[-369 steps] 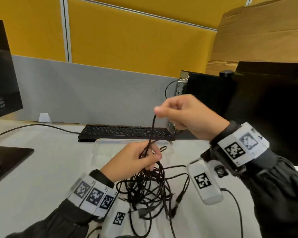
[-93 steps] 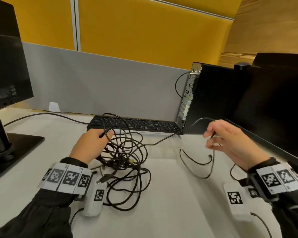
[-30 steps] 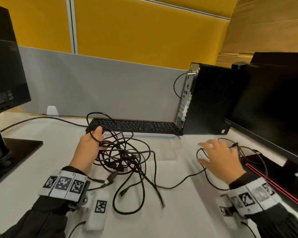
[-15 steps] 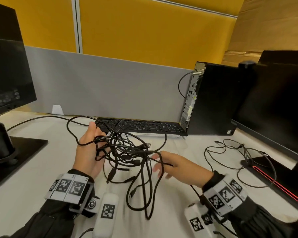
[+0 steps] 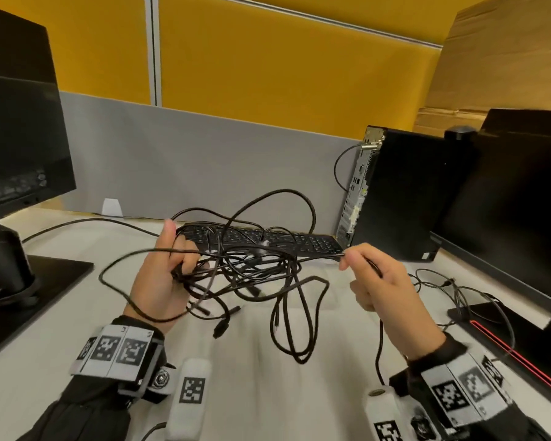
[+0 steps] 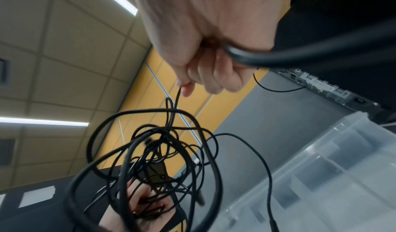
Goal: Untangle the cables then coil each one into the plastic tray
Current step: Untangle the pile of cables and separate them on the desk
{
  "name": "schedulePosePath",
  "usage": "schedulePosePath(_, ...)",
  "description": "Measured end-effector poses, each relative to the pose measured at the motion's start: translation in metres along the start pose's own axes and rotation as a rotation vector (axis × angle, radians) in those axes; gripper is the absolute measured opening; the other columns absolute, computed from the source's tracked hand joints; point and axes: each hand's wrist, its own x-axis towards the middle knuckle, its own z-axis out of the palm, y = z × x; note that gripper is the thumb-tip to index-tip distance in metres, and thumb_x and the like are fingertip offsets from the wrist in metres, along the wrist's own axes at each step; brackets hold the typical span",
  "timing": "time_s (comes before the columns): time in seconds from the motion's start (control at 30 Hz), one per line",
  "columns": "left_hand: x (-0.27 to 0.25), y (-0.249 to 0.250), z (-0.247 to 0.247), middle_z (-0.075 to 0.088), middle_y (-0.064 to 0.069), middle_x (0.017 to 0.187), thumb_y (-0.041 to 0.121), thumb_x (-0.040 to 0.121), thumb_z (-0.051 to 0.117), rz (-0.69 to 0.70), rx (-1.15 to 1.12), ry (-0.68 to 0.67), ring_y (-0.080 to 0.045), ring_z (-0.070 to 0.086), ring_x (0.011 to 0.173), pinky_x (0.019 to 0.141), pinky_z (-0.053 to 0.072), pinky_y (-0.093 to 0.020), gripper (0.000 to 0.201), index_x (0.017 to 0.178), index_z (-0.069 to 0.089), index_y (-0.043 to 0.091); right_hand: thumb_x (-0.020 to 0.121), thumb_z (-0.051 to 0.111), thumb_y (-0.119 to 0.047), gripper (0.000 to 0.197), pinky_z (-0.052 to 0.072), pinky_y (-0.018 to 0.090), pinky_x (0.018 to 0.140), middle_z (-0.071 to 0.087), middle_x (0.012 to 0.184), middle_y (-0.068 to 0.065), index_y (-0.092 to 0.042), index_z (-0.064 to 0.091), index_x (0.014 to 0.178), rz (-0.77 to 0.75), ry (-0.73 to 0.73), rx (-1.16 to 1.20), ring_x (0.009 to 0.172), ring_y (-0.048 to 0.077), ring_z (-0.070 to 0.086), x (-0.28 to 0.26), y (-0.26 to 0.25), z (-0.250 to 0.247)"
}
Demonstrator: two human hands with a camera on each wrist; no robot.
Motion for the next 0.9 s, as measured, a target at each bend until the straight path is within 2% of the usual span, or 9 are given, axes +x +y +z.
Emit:
schedulePosePath(0.13,-0.005,0.0,0.009,0.024,0.006,0.037,0.046,0.087,0.04,-0.026,-0.075,0.034,-0.01,0.022,0.038,0.043,0.037,-0.018,0.056,0.037,0.029,0.022,0.097,0.046,-0.025,0.025,0.029,0.019,0.043,0.036,0.05,-0.007,-0.013,0.059,0.078,0.038,-0.051,0.012,0.047,0.009,0.03,-0.003,0.007,0.0)
schedulePosePath(0.27,-0.011,-0.002,0.019,0.023,0.008,0.035,0.041,0.094,0.038,-0.002,-0.102,0.088,-0.01,0.023,0.037,0.047,0.041,-0.022,0.063,0.034,0.029,0.024,0.097,0.047,-0.019,0.025,0.042,0.022,0.049,0.062,0.067,-0.006,-0.018,0.068,0.084,0.053,-0.374,-0.271,0.055,0.006,0.049,-0.001,0.007,0.007)
schedulePosePath(0.37,-0.018,-0.006,0.028,0.022,0.009,0.038,0.041,0.095,0.039,0.025,-0.06,0.084,-0.011,0.022,0.041,0.053,0.035,-0.027,0.062,0.037,0.027,0.024,0.097,0.046,-0.017,0.023,0.041,0.024,0.051,0.067,0.076,-0.005,-0.023,0.064,0.084,0.09,-0.608,-0.319,0.058,0.007,0.053,-0.005,0.001,0.024)
schedulePosePath(0.5,-0.022,-0.008,0.032,0.025,0.007,0.042,0.043,0.092,0.037,-0.01,-0.032,0.02,-0.011,0.028,0.042,0.057,0.031,-0.03,0.058,0.039,0.029,0.023,0.096,0.043,-0.006,0.036,0.025,0.02,0.046,0.059,0.051,-0.014,-0.027,0.065,0.077,0.248,-0.719,-0.089,0.044,0.002,0.045,-0.01,-0.003,0.045)
schedulePosePath(0.6,-0.016,-0.005,0.03,0.038,0.004,0.054,0.044,0.088,0.037,-0.098,0.012,-0.044,-0.011,0.034,0.048,0.059,0.033,-0.028,0.05,0.044,0.035,0.021,0.09,0.051,-0.011,0.033,0.014,0.022,0.046,0.047,0.049,-0.013,-0.028,0.066,0.065,0.228,-0.65,0.125,0.042,0.003,0.031,-0.009,-0.002,0.042)
schedulePosePath(0.67,-0.009,-0.007,0.026,0.05,0.003,0.062,0.041,0.091,0.036,-0.163,0.122,-0.01,-0.01,0.043,0.058,0.066,0.037,-0.028,0.048,0.048,0.045,0.022,0.091,0.054,-0.022,0.018,0.015,0.018,0.044,0.042,0.055,-0.007,-0.021,0.065,0.077,0.214,-0.479,0.176,0.045,0.003,0.026,-0.003,0.0,0.03)
schedulePosePath(0.77,0.0,-0.014,0.01,0.055,-0.002,0.085,0.028,0.098,0.04,-0.251,0.613,0.073,-0.013,0.047,0.071,0.069,0.042,-0.032,0.028,0.074,0.053,0.02,0.096,0.047,-0.019,0.019,0.024,0.014,0.044,0.041,0.058,-0.008,-0.01,0.063,0.094,0.172,-0.206,0.083,0.05,0.003,0.03,0.002,0.005,0.012)
schedulePosePath(0.83,0.005,-0.014,-0.004,0.056,-0.004,0.093,0.02,0.096,0.048,-0.265,0.782,0.077,-0.014,0.051,0.076,0.07,0.045,-0.032,0.013,0.084,0.055,0.02,0.097,0.045,-0.015,0.018,0.026,0.014,0.045,0.041,0.059,-0.007,-0.008,0.062,0.097,0.152,-0.123,0.08,0.052,0.004,0.031,0.001,0.006,0.004)
schedulePosePath(0.9,0.006,-0.007,-0.015,0.057,-0.004,0.096,0.013,0.095,0.05,-0.183,0.78,0.146,-0.015,0.054,0.079,0.073,0.048,-0.032,0.014,0.086,0.057,0.021,0.097,0.045,-0.012,0.017,0.027,0.014,0.045,0.041,0.059,-0.007,-0.009,0.062,0.098,0.137,-0.088,0.069,0.052,0.004,0.032,-0.002,0.006,-0.002)
